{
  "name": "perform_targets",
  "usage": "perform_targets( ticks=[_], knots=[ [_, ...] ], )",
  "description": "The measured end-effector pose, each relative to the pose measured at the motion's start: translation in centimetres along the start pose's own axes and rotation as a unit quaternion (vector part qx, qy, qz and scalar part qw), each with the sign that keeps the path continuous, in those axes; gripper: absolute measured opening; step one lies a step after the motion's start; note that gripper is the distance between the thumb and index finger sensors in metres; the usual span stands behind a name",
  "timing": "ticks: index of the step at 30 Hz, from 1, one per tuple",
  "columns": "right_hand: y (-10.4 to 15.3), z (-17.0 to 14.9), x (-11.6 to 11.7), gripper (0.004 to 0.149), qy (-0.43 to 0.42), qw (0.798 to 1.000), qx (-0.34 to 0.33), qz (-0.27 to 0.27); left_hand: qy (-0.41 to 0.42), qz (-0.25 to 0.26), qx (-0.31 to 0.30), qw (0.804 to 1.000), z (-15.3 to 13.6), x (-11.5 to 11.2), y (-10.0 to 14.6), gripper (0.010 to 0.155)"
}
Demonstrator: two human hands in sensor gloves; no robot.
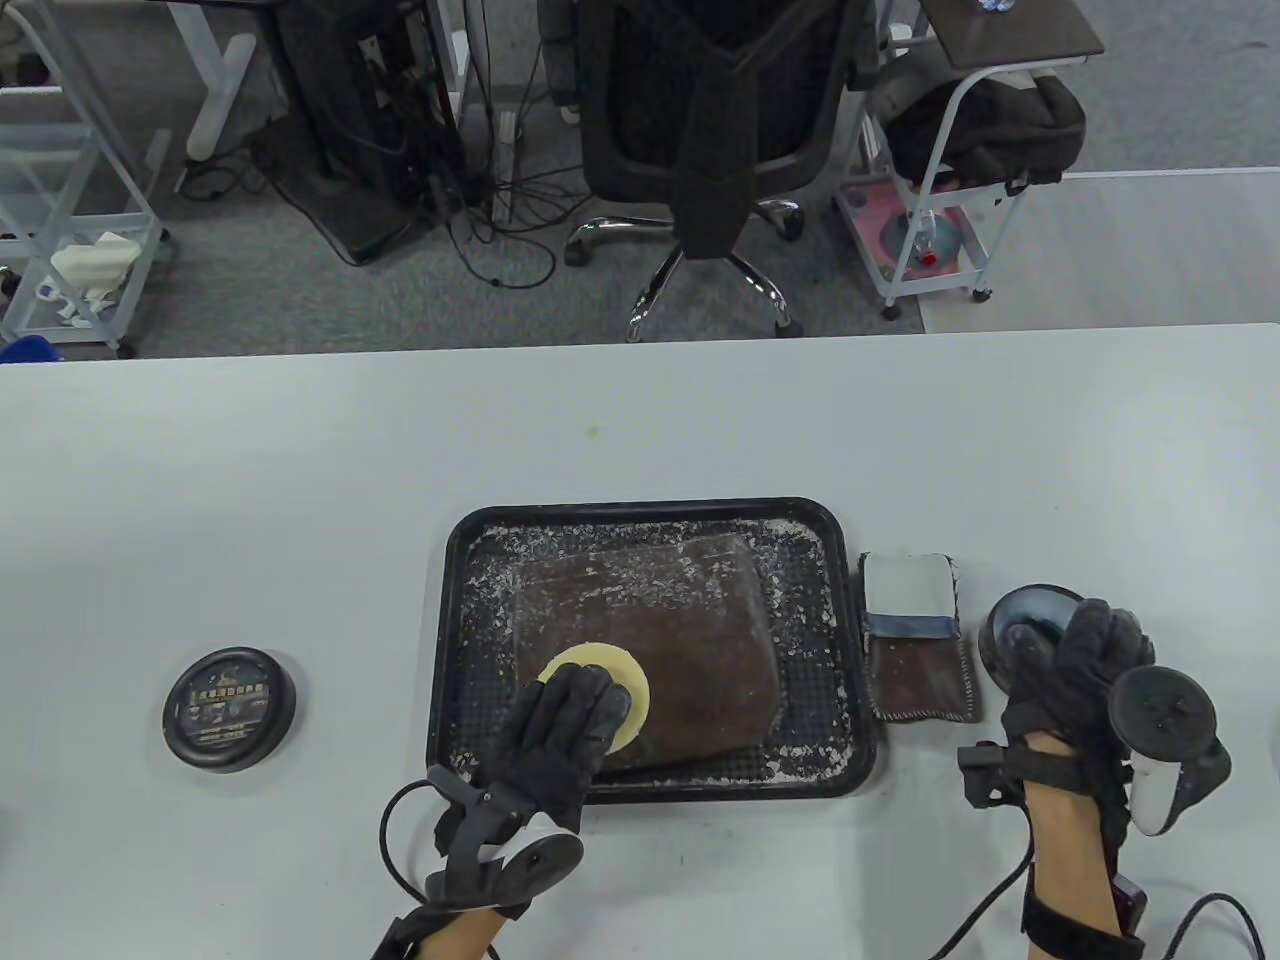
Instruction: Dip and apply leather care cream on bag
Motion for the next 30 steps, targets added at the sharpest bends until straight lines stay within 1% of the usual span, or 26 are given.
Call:
perform_targets(
  ticks=[3,4,5,6,8,10,11,13,14,15,16,17,18,19,22,24,26,30],
  knots=[
    [1.0,2.9,1.5,0.079,0.017,0.997,-0.076,0.023,0.0,-0.001,0.001,1.0,-0.1,0.0,0.0,0.056],
    [1.6,4.4,2.4,0.079,0.019,0.992,-0.121,0.034,0.0,-0.002,0.001,1.0,-0.1,0.0,0.0,0.055],
    [1.9,5.1,2.9,0.079,0.021,0.989,-0.142,0.042,0.0,-0.002,0.001,1.0,-0.1,0.0,0.0,0.056],
    [2.6,6.2,3.9,0.079,0.023,0.982,-0.178,0.063,0.001,-0.003,0.001,1.0,-0.1,-0.1,0.0,0.055],
    [3.8,7.6,5.7,0.079,0.02,0.971,-0.215,0.098,0.001,-0.007,0.001,1.0,-0.1,-0.1,0.0,0.056],
    [5.5,9.2,8.2,0.08,0.021,0.954,-0.26,0.149,0.0,-0.007,0.001,1.0,-0.1,-0.1,-0.1,0.056],
    [6.2,9.6,9.0,0.081,0.02,0.947,-0.271,0.17,0.0,-0.007,0.002,1.0,-0.1,-0.1,-0.1,0.056],
    [8.2,10.7,11.7,0.084,0.033,0.917,-0.315,0.244,0.0,-0.007,0.002,1.0,-0.2,-0.1,-0.1,0.056],
    [9.4,11.0,13.2,0.086,0.057,0.891,-0.334,0.301,0.0,-0.008,0.002,1.0,-0.2,-0.1,-0.1,0.056],
    [10.9,10.9,14.8,0.089,0.087,0.858,-0.349,0.368,0.001,-0.008,0.002,1.0,-0.2,-0.2,-0.1,0.056],
    [11.7,10.8,15.6,0.092,0.099,0.844,-0.351,0.393,0.001,-0.009,0.002,1.0,-0.2,-0.2,-0.1,0.056],
    [12.4,10.7,16.3,0.094,0.125,0.838,-0.349,0.4,0.001,-0.01,0.002,1.0,-0.2,-0.2,-0.1,0.056],
    [13.0,10.6,17.1,0.095,0.157,0.822,-0.36,0.413,0.001,-0.01,0.003,1.0,-0.2,-0.2,-0.1,0.056],
    [13.3,10.5,17.6,0.096,0.172,0.811,-0.362,0.427,0.0,-0.011,0.003,1.0,-0.2,-0.2,-0.2,0.056],
    [14.0,9.9,18.9,0.096,0.197,0.792,-0.353,0.457,0.0,-0.012,0.004,1.0,-0.2,-0.3,-0.2,0.056],
    [14.1,9.4,19.5,0.093,0.209,0.786,-0.344,0.469,0.006,-0.013,0.007,1.0,-0.2,-0.3,-0.4,0.055],
    [14.0,9.6,19.5,0.091,0.205,0.79,-0.352,0.458,0.01,-0.01,0.011,1.0,-0.2,-0.1,-0.8,0.056],
    [14.1,9.8,19.4,0.086,0.206,0.791,-0.363,0.447,0.02,-0.012,0.016,1.0,0.4,0.2,-2.0,0.056]
  ],
)
Point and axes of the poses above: the tracker on the back of each hand, its own z axis roughly to the thumb side, its own y axis roughly from the fingertips to the wrist, x = y × z, the point moved 5 cm from there along -y, roughly from the wrist to the fingertips, and after that the axes turned 5 degrees about -z, right-handed, at the moved point
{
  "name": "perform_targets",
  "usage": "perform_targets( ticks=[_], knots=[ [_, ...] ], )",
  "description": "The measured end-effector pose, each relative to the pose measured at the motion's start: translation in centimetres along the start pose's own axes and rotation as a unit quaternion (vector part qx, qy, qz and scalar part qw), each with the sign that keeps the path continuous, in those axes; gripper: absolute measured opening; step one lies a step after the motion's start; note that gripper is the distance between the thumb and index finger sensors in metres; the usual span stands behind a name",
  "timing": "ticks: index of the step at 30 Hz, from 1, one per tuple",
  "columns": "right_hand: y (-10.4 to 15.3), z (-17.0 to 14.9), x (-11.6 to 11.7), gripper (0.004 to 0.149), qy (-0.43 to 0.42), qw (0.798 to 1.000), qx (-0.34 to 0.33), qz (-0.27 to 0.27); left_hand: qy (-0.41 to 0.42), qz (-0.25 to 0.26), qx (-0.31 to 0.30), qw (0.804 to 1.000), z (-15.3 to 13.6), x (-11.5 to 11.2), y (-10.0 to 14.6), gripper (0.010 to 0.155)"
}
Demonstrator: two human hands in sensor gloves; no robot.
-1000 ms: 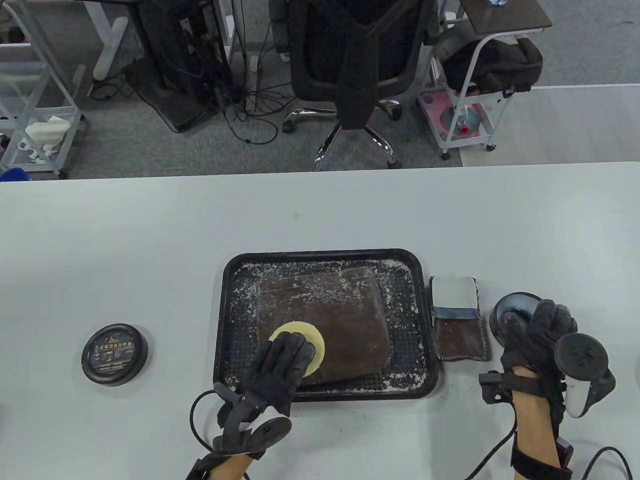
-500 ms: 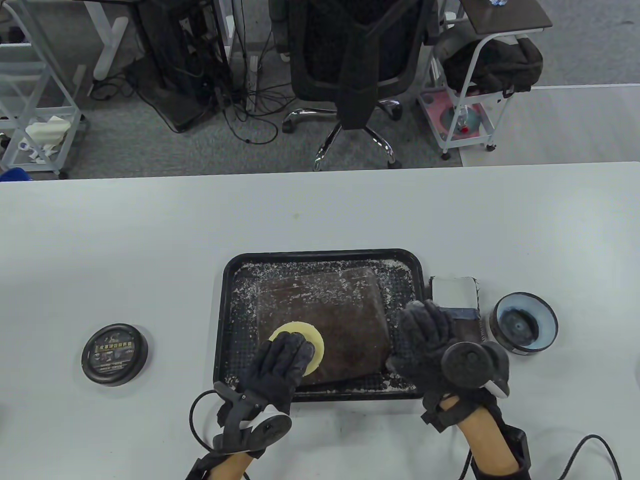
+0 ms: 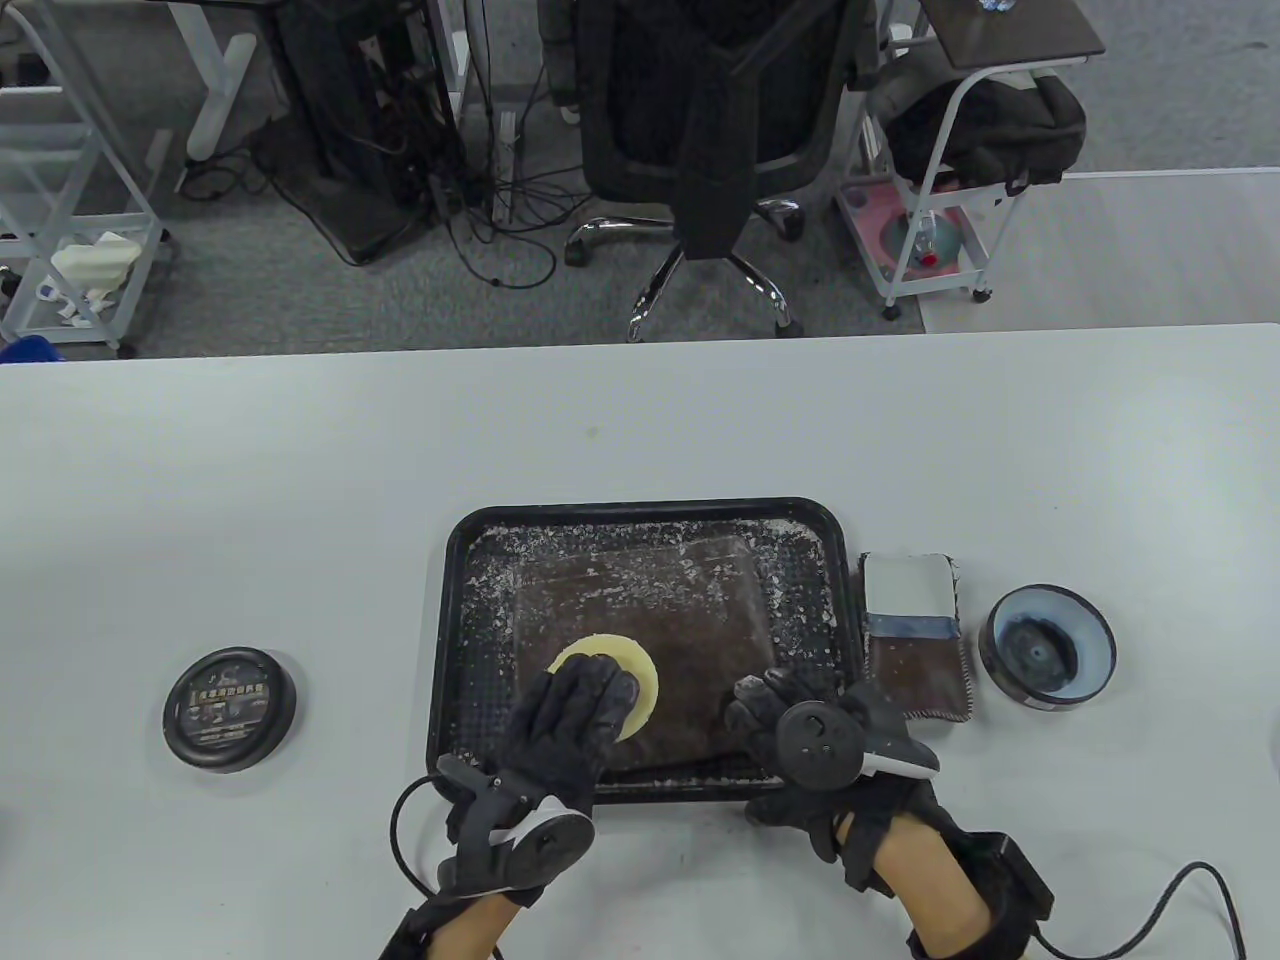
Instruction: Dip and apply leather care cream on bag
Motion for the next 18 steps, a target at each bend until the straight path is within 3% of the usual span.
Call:
perform_targets(
  ticks=[11,15,18],
  knots=[
    [0.0,0.0,-0.1,0.079,0.007,1.0,-0.01,-0.019,-0.036,-0.055,-0.011,0.998,3.2,-2.9,-6.9,0.056],
    [0.0,-0.1,0.0,0.079,-0.002,1.0,-0.008,-0.012,-0.085,-0.087,-0.01,0.993,4.1,-4.4,-9.4,0.057],
    [0.0,-0.2,0.0,0.079,-0.011,1.0,-0.006,-0.008,-0.07,-0.103,0.005,0.992,4.1,-5.5,-11.1,0.057]
  ],
)
Point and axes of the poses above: the tracker on the back of each hand, its own z axis roughly to the thumb side, its own y axis roughly from the fingertips to the wrist, x = y × z, the point moved 5 cm from there along -y, roughly from the wrist to the fingertips, and after that the axes turned 5 degrees about -z, right-handed, at the moved point
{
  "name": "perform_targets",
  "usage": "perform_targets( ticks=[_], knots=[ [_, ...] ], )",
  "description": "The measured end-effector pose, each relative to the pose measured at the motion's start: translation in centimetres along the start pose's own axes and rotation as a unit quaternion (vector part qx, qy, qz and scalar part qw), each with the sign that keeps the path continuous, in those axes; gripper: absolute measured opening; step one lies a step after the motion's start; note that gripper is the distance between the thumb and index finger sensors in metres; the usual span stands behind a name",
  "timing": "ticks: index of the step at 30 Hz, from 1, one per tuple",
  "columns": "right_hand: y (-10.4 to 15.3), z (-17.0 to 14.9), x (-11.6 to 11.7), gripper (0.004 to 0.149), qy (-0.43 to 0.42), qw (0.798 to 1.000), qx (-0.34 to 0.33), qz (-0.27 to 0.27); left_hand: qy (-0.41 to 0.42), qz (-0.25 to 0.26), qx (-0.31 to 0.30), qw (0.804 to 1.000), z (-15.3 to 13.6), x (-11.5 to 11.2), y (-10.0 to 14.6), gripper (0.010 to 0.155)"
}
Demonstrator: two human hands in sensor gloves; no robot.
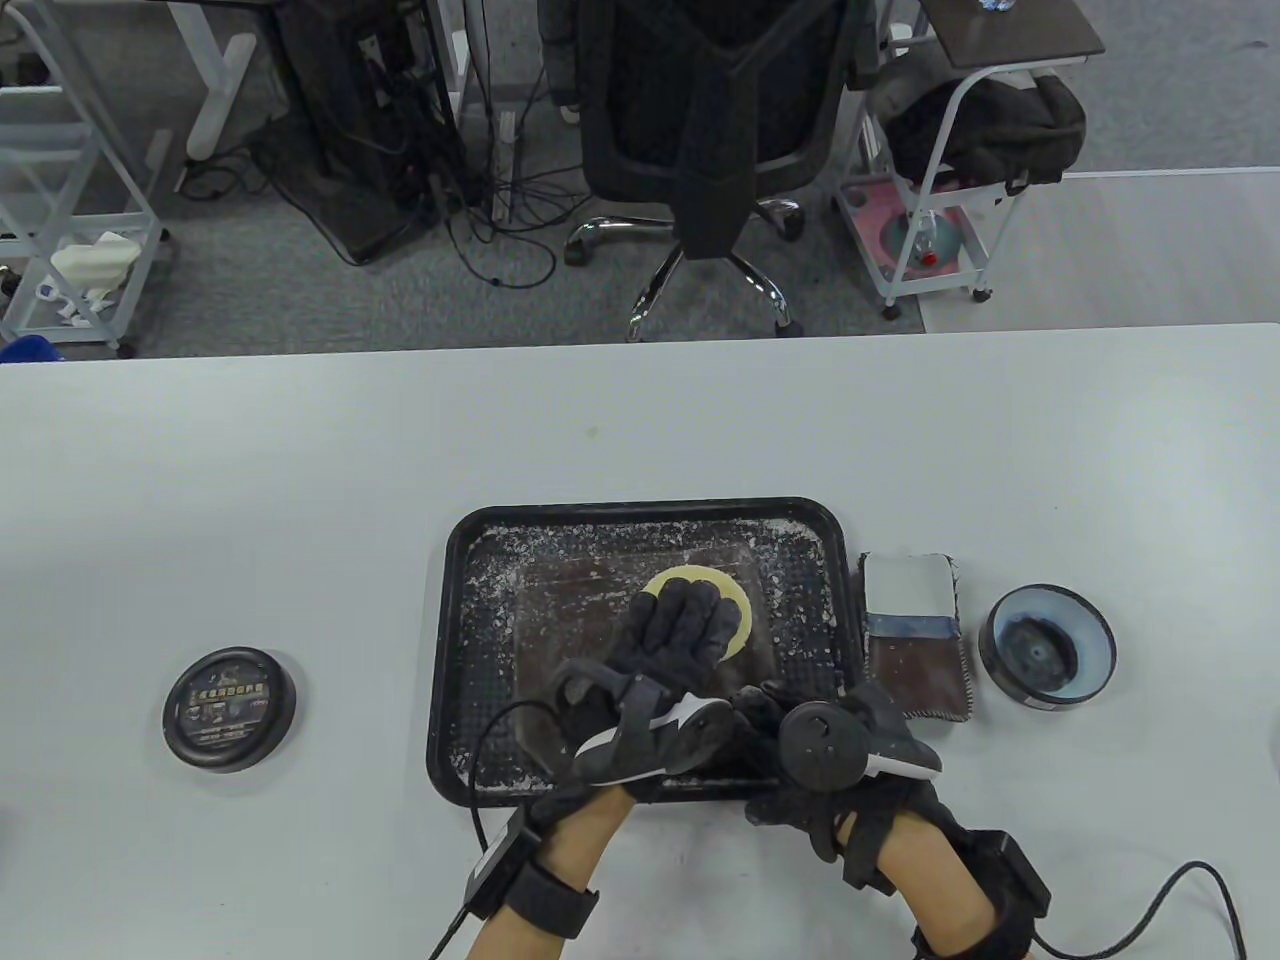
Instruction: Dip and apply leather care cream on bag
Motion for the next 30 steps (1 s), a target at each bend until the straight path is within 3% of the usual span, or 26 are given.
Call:
perform_targets(
  ticks=[4,13,20,30],
  knots=[
    [0.0,-0.2,0.0,0.078,-0.012,1.0,0.002,0.003,0.028,-0.032,0.019,0.999,0.2,-1.1,-2.1,0.057],
    [-0.1,-0.4,0.0,0.077,-0.023,1.0,0.003,0.006,-0.041,-0.087,0.041,0.995,1.4,-2.4,-5.7,0.057],
    [-0.1,-0.4,0.0,0.077,-0.023,1.0,0.004,0.005,-0.066,-0.162,0.044,0.984,1.9,-4.4,-6.6,0.057],
    [-0.2,-0.3,0.0,0.077,-0.015,1.0,0.004,0.01,-0.064,-0.164,0.061,0.982,0.6,-4.2,-6.1,0.057]
  ],
)
Point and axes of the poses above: the tracker on the back of each hand, its own z axis roughly to the thumb side, its own y axis roughly from the fingertips to the wrist, x = y × z, the point moved 5 cm from there along -y, roughly from the wrist to the fingertips, and after that the axes turned 5 degrees about -z, right-handed, at the moved point
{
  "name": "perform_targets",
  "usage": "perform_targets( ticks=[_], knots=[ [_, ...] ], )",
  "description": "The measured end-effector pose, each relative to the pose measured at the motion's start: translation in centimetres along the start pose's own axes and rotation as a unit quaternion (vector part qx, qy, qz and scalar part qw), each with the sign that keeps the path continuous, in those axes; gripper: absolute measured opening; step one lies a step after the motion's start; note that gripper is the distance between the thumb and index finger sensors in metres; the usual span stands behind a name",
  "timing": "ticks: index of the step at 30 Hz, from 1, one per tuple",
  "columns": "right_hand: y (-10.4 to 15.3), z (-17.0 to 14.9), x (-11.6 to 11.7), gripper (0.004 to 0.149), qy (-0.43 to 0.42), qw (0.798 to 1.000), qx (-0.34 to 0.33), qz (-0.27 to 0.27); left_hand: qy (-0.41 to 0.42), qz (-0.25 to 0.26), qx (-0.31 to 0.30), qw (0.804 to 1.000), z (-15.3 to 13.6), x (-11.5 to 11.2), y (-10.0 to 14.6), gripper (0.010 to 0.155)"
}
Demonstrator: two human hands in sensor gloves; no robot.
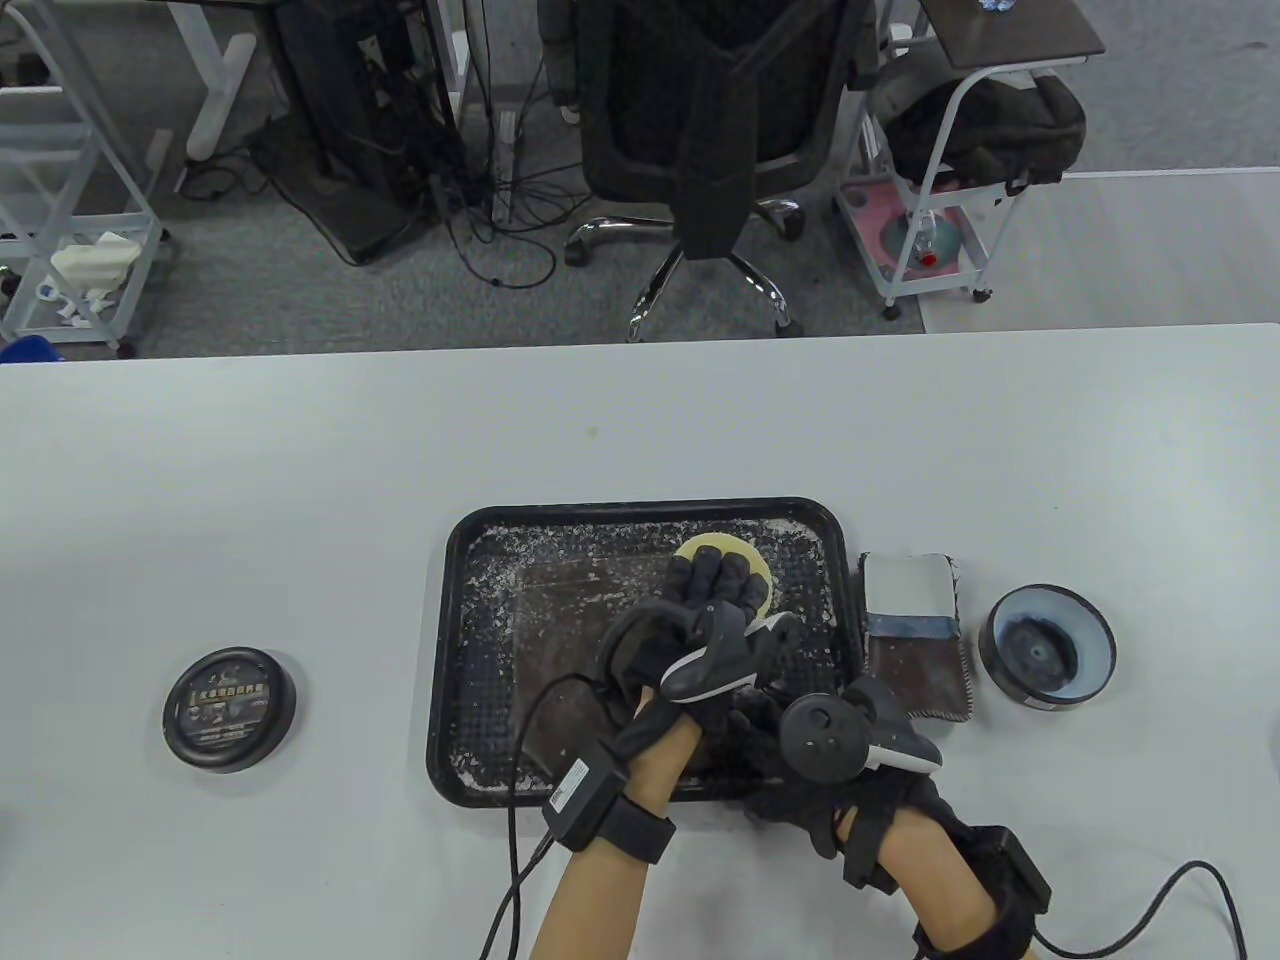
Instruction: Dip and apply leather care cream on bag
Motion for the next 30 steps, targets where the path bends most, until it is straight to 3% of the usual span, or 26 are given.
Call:
perform_targets(
  ticks=[14,30],
  knots=[
    [-0.1,0.1,0.0,0.077,0.003,1.0,0.0,-0.002,0.047,-0.045,0.068,0.996,-6.6,-2.1,1.6,0.056],
    [-0.1,0.1,0.0,0.076,0.005,1.0,0.0,-0.005,0.081,-0.033,0.2,0.976,-11.0,-2.3,3.7,0.055]
  ],
)
Point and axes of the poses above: the tracker on the back of each hand, its own z axis roughly to the thumb side, its own y axis roughly from the fingertips to the wrist, x = y × z, the point moved 5 cm from there along -y, roughly from the wrist to the fingertips, and after that the axes turned 5 degrees about -z, right-handed, at the moved point
